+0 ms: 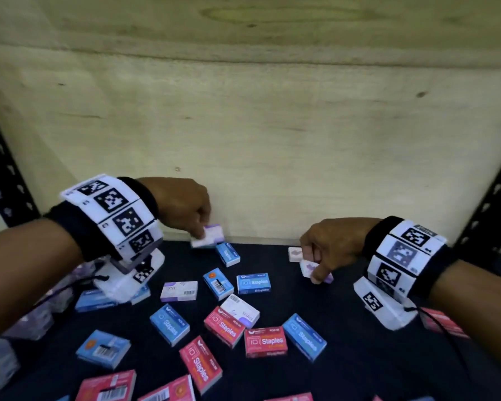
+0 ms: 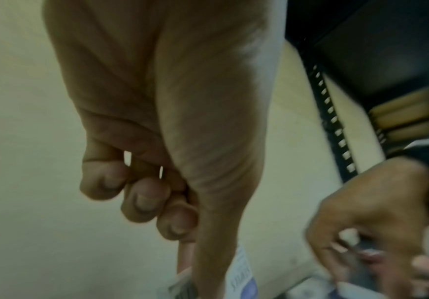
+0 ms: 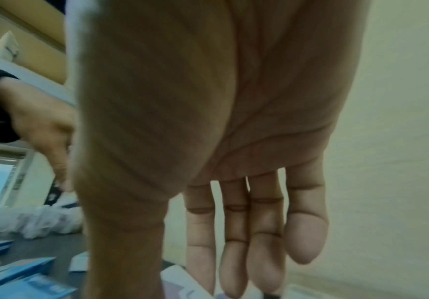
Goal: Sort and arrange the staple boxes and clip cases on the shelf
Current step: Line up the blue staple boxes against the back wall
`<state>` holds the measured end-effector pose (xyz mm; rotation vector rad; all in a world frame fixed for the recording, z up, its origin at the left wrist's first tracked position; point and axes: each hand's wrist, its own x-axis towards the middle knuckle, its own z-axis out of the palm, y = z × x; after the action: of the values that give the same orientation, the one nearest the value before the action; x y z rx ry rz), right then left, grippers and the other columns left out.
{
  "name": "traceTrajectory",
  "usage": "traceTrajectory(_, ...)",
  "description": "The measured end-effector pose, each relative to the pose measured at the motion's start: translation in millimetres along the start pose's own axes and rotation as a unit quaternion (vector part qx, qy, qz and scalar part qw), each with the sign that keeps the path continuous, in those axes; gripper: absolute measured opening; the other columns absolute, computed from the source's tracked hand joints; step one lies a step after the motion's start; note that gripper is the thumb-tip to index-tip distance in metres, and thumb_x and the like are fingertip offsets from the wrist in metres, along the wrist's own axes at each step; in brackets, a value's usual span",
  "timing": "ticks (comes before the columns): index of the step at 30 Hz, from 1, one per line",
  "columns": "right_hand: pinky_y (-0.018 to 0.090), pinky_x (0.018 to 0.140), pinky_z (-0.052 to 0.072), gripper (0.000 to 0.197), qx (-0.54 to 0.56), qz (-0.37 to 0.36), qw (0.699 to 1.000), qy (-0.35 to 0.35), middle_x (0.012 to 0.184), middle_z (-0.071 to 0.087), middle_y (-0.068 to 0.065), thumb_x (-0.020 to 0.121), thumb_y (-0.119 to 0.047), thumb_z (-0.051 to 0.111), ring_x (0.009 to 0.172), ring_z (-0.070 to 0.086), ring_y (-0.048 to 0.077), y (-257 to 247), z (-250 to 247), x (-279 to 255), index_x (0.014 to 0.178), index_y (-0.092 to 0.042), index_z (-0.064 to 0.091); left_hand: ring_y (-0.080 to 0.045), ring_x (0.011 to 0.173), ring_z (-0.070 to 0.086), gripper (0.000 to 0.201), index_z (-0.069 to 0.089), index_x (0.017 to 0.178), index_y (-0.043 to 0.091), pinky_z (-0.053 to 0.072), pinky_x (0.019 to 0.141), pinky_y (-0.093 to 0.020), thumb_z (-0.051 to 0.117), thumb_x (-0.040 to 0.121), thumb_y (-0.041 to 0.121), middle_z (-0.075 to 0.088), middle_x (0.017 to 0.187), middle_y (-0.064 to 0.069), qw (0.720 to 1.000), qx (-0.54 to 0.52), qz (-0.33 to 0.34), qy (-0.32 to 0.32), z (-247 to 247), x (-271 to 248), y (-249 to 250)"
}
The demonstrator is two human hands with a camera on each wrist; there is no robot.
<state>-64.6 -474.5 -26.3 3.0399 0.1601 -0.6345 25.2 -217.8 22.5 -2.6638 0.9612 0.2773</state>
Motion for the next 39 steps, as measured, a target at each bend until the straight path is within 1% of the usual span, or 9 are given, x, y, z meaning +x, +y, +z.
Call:
traceTrajectory(4, 0.033, 0.080, 0.051, 0.034, -0.010, 0.040, 0.999, 0.019, 0.098, 0.068, -0.006, 0.072, -0.044, 0.082, 0.090, 0.064, 0.017, 29, -1, -9, 0.092, -0.026, 0.062, -0.009, 0.074, 0.050, 0.026, 0.067, 0.110, 0.020, 0.035, 0.067, -0.023, 0.063, 0.091, 0.038, 0.051, 0.072, 0.017, 0.994, -0.049, 0.092, -0.018, -7, 25, 58)
traceTrajectory(9, 0.039, 0.085, 0.056, 0.039, -0.023, 0.064, 0.997, 0.026, 0.097, 0.070, -0.003, 0.071, -0.040, 0.084, 0.090, 0.066, 0.019, 51, 5, -9, 0.100, -0.022, 0.066, -0.011, 0.082, 0.050, 0.013, 0.065, 0.098, 0.022, 0.037, 0.076, -0.025, 0.065, 0.091, 0.034, 0.054, 0.078, 0.013, 0.986, -0.087, 0.128, -0.058, -6, 61, 107)
traceTrajectory(12, 0.039, 0.084, 0.056, 0.039, -0.017, 0.059, 0.998, 0.027, 0.096, 0.071, -0.003, 0.070, -0.042, 0.084, 0.089, 0.066, 0.019, 56, 8, -7, 0.099, -0.021, 0.068, -0.010, 0.084, 0.052, 0.017, 0.068, 0.103, 0.022, 0.039, 0.078, -0.026, 0.066, 0.091, 0.034, 0.057, 0.083, 0.013, 0.984, -0.093, 0.134, -0.074, -5, 74, 124)
traceTrajectory(20, 0.038, 0.076, 0.056, 0.036, -0.006, 0.043, 0.999, 0.020, 0.087, 0.074, -0.001, 0.070, -0.042, 0.084, 0.081, 0.069, 0.020, 59, 16, -3, 0.093, -0.017, 0.072, -0.009, 0.091, 0.055, 0.027, 0.070, 0.115, 0.019, 0.040, 0.079, -0.024, 0.064, 0.092, 0.033, 0.067, 0.110, 0.007, 0.985, -0.094, 0.131, -0.064, -4, 85, 140)
traceTrajectory(24, 0.036, 0.077, 0.056, 0.037, 0.009, 0.036, 0.999, 0.019, 0.089, 0.074, -0.002, 0.071, -0.045, 0.083, 0.082, 0.068, 0.017, 62, 20, -4, 0.095, -0.020, 0.072, -0.008, 0.087, 0.057, 0.024, 0.070, 0.113, 0.020, 0.042, 0.075, -0.024, 0.063, 0.093, 0.032, 0.068, 0.109, 0.008, 0.987, -0.091, 0.123, -0.048, 1, 85, 143)
traceTrajectory(28, 0.036, 0.081, 0.056, 0.040, 0.015, 0.030, 0.999, 0.020, 0.095, 0.072, -0.002, 0.073, -0.044, 0.083, 0.087, 0.067, 0.018, 62, 21, -5, 0.102, -0.020, 0.069, -0.012, 0.093, 0.063, 0.024, 0.071, 0.110, 0.018, 0.049, 0.080, -0.027, 0.063, 0.093, 0.033, 0.070, 0.107, 0.006, 0.988, -0.097, 0.120, -0.024, 7, 84, 143)
traceTrajectory(31, 0.036, 0.083, 0.056, 0.042, 0.016, 0.030, 0.999, 0.021, 0.097, 0.070, -0.003, 0.072, -0.045, 0.083, 0.089, 0.066, 0.017, 64, 21, -5, 0.103, -0.022, 0.067, -0.012, 0.090, 0.063, 0.023, 0.072, 0.105, 0.018, 0.049, 0.076, -0.026, 0.063, 0.092, 0.035, 0.070, 0.103, 0.006, 0.987, -0.102, 0.122, -0.019, 11, 83, 142)
traceTrajectory(35, 0.035, 0.086, 0.054, 0.040, 0.015, 0.041, 0.999, 0.020, 0.099, 0.069, -0.005, 0.072, -0.044, 0.084, 0.092, 0.065, 0.017, 69, 21, -9, 0.103, -0.025, 0.065, -0.015, 0.088, 0.063, 0.036, 0.070, 0.099, 0.021, 0.049, 0.075, -0.030, 0.066, 0.084, 0.053, 0.068, 0.096, 0.005, 0.989, -0.092, 0.111, -0.025, 15, 83, 140)
traceTrajectory(39, 0.032, 0.084, 0.053, 0.040, 0.017, 0.046, 0.999, 0.018, 0.101, 0.067, -0.007, 0.074, -0.044, 0.082, 0.094, 0.064, 0.016, 72, 21, -12, 0.105, -0.026, 0.064, -0.017, 0.085, 0.060, 0.046, 0.067, 0.104, 0.021, 0.046, 0.070, -0.029, 0.073, 0.075, 0.057, 0.067, 0.099, 0.003, 0.992, -0.054, 0.108, -0.024, 17, 82, 141)
